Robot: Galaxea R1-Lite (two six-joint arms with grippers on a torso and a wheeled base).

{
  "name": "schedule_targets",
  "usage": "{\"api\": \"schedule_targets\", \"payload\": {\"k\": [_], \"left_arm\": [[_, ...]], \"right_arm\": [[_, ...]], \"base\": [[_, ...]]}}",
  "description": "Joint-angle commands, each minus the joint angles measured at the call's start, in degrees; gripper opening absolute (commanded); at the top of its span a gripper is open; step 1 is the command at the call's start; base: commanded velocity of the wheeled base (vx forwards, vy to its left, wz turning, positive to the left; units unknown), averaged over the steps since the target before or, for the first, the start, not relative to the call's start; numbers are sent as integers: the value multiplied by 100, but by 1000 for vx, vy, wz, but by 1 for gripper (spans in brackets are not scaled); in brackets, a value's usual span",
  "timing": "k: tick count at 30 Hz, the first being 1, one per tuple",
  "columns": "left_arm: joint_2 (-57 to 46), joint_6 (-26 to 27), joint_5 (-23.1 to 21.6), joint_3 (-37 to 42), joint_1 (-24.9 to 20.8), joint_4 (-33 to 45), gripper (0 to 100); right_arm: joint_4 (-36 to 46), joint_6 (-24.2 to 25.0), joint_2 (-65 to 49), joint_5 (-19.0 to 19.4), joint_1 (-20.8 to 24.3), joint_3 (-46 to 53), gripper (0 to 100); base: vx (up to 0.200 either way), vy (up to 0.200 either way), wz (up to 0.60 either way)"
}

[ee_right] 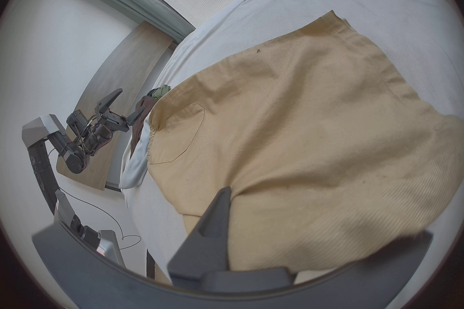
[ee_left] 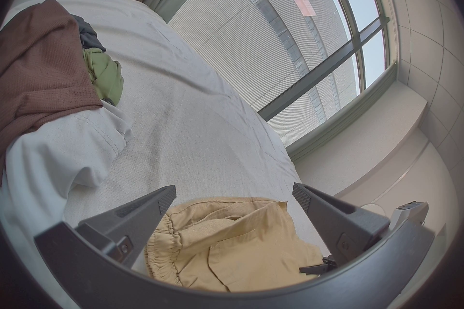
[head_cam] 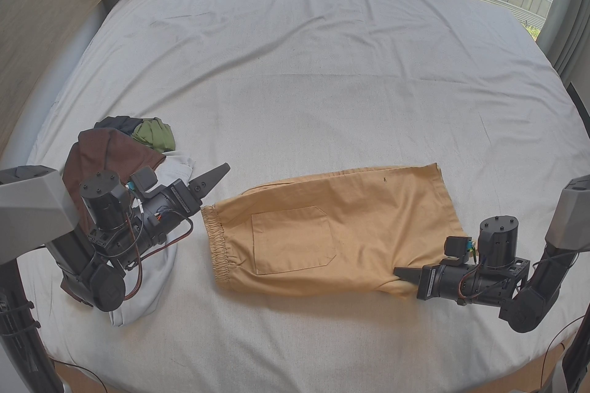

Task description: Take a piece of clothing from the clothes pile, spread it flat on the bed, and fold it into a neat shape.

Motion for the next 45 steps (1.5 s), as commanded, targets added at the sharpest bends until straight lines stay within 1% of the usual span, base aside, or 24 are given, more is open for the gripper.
{"api": "schedule_targets", "payload": {"k": [1,6,7,10,12,14,20,21,22,23,25,27,28,29,31,36,39,41,45], "left_arm": [[9,1,-1,32,-60,-4,100],[-9,1,-1,41,-68,-4,100],[-27,-8,-1,41,-68,-4,100],[-27,-8,-1,41,-68,-4,100],[-27,-8,-1,41,-68,-4,100],[-27,-8,-1,41,-68,-4,100],[-27,10,-27,129,-68,-4,100],[-27,19,-45,181,-77,-4,100],[-27,19,-45,190,-77,-4,100],[-27,10,-53,234,-130,-4,100],[-27,1,-53,243,-147,-4,100],[-27,1,-53,243,-147,-4,100],[-35,1,-53,252,-156,-4,100],[-35,1,-53,252,-156,-4,100],[-27,1,-53,252,-147,-4,100],[-44,10,-106,419,-147,-4,100],[-202,1,-335,542,-130,-4,100],[-264,-8,-414,621,-121,-4,100],[-264,-8,-440,691,-121,-4,100]], "right_arm": [[-88,3,89,8,60,66,100],[-35,-6,98,17,297,286,100],[-35,-6,116,17,464,392,100],[-44,-6,212,17,631,436,100],[-44,-6,212,17,631,436,100],[-35,21,230,26,886,462,100],[-97,179,212,78,1194,392,100],[-123,285,195,122,1326,374,100],[-123,293,195,131,1335,374,100],[-211,364,151,298,1466,365,100],[-352,408,89,421,1545,365,100],[-352,408,89,421,1545,365,100],[-668,539,-25,518,1712,339,100],[-694,548,-34,518,1721,330,100],[-826,724,-139,544,1783,163,100],[-747,847,-465,535,1651,-505,100],[-730,847,-508,535,1335,-935,100],[-738,847,-517,535,1211,-1120,100],[-809,838,-491,544,825,-1472,100]], "base": [[0,0,0],[0,0,0],[0,0,0],[0,0,0],[0,0,0],[0,0,0],[0,0,0],[0,0,0],[0,0,0],[0,0,0],[0,0,0],[0,0,0],[0,0,0],[0,0,0],[0,0,0],[0,0,0],[0,0,0],[0,0,0],[0,0,0]]}}
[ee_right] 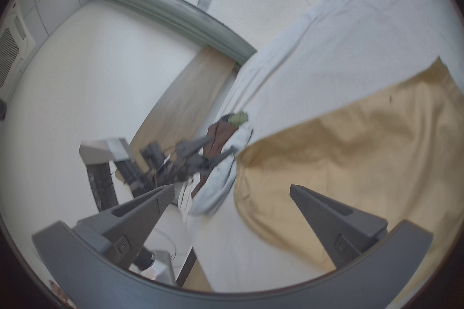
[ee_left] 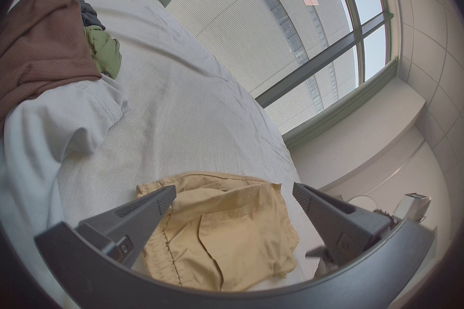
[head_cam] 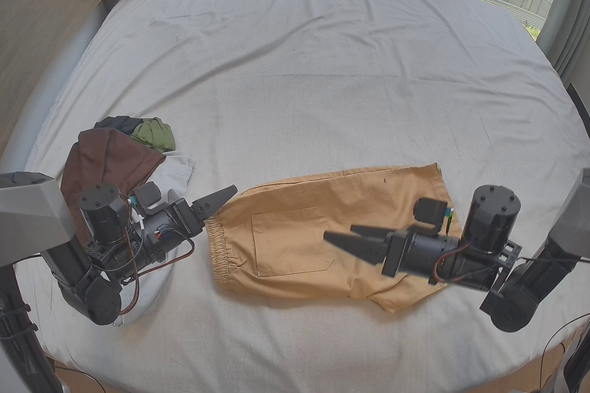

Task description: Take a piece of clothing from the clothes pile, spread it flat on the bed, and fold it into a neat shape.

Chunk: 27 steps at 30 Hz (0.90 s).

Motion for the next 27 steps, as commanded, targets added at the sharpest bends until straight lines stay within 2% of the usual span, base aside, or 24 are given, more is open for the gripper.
{"api": "schedule_targets", "payload": {"k": [1,5,11,18,20,24,27], "left_arm": [[-111,-2,-62,135,9,-4,100],[-15,-20,-106,135,1,5,100],[389,-11,-71,-14,9,-4,100],[389,-222,-27,-137,-26,-4,100],[556,-196,25,-225,-35,-4,100],[943,-161,483,-577,-43,-4,100],[1049,-178,553,-621,-43,-4,100]], "right_arm": [[-54,-2,-89,8,-477,-470,100],[-36,-2,-45,131,-785,-619,100],[-72,-46,61,122,-846,-540,100],[-98,-160,237,122,-943,-496,100],[-98,-169,254,113,-917,-487,100],[-309,-169,254,122,-890,-487,100],[-370,-169,254,122,-890,-461,100]], "base": [[0,0,0],[0,0,0],[0,0,0],[0,0,0],[0,0,0],[0,0,0],[0,0,0]]}}
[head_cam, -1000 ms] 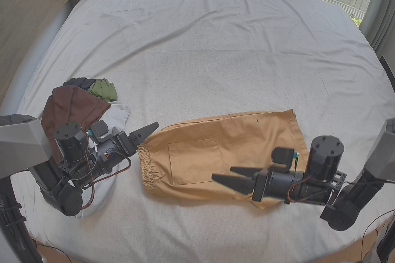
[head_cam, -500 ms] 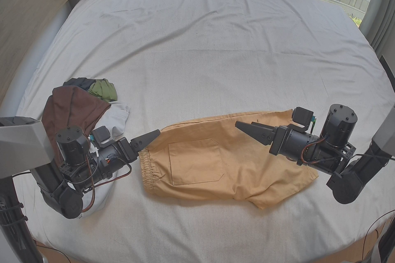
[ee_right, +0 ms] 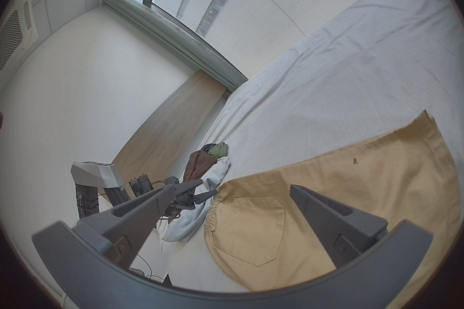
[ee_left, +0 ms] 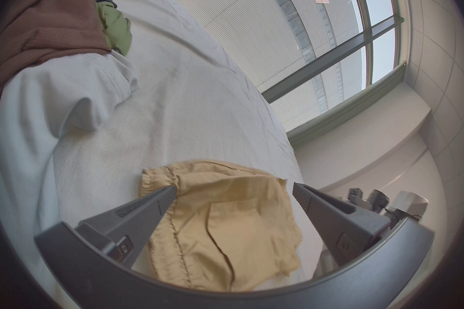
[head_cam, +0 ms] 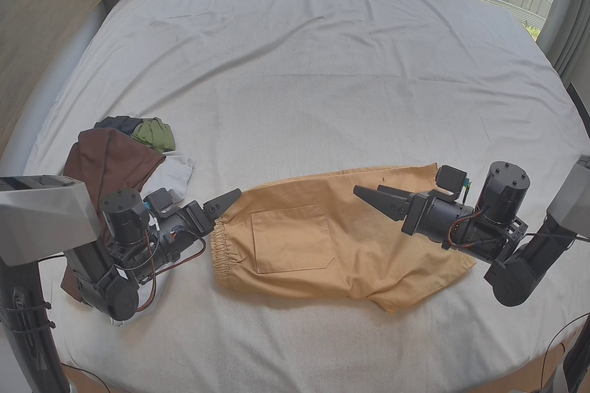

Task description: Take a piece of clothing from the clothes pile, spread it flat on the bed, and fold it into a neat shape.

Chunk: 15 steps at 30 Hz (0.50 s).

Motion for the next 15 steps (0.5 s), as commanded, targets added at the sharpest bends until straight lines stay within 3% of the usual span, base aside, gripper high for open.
{"api": "schedule_targets", "payload": {"k": [1,9,15], "left_arm": [[369,-14,74,-172,-17,-1,100],[466,-5,118,-252,-26,-1,100],[-35,-49,109,-85,-131,7,100]], "right_arm": [[-50,-4,34,5,18,38,100],[-50,-4,34,5,18,38,100],[-50,-4,42,5,27,47,100]], "base": [[0,0,0],[0,0,0],[0,0,0]]}}
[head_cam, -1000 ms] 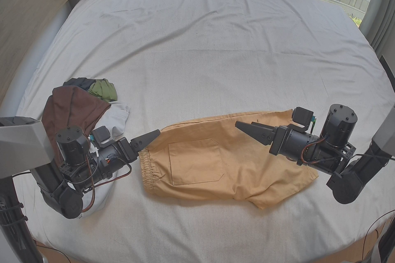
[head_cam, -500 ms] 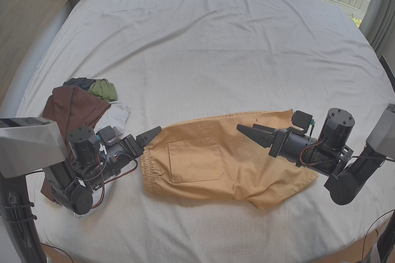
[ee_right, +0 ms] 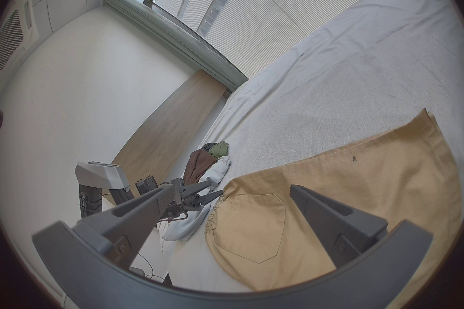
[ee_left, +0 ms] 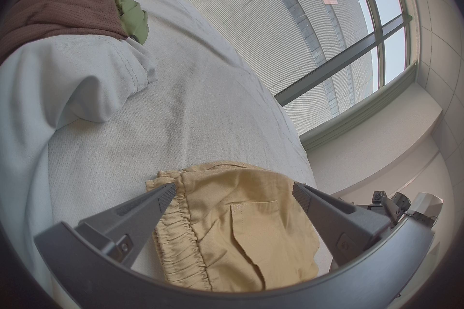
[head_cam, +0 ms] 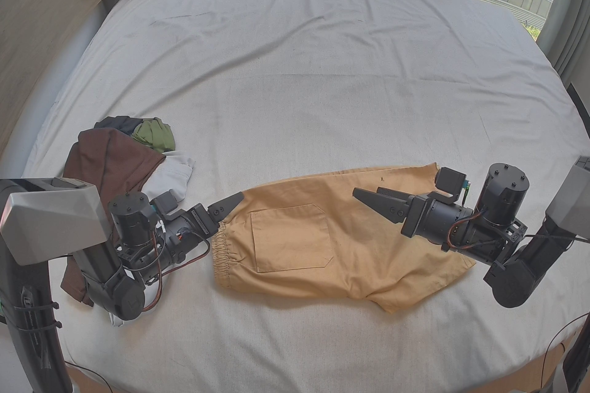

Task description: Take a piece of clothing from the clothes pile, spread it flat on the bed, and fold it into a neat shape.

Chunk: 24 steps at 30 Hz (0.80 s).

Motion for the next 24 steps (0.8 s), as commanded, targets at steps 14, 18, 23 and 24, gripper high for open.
{"api": "schedule_targets", "payload": {"k": [14,18,23,24], "left_arm": [[-917,9,-58,1047,-45,12,100],[-865,9,-23,1354,-19,12,100],[-733,9,-23,1451,-19,48,100],[-495,9,-14,1469,-10,21,100]], "right_arm": [[-1,-175,61,3,2,34,100],[-1,-175,61,3,11,60,100],[-1,-175,52,-6,11,87,100],[-1,-175,61,-6,20,95,100]], "base": [[0,0,0],[0,0,0],[0,0,0],[0,0,0]]}}
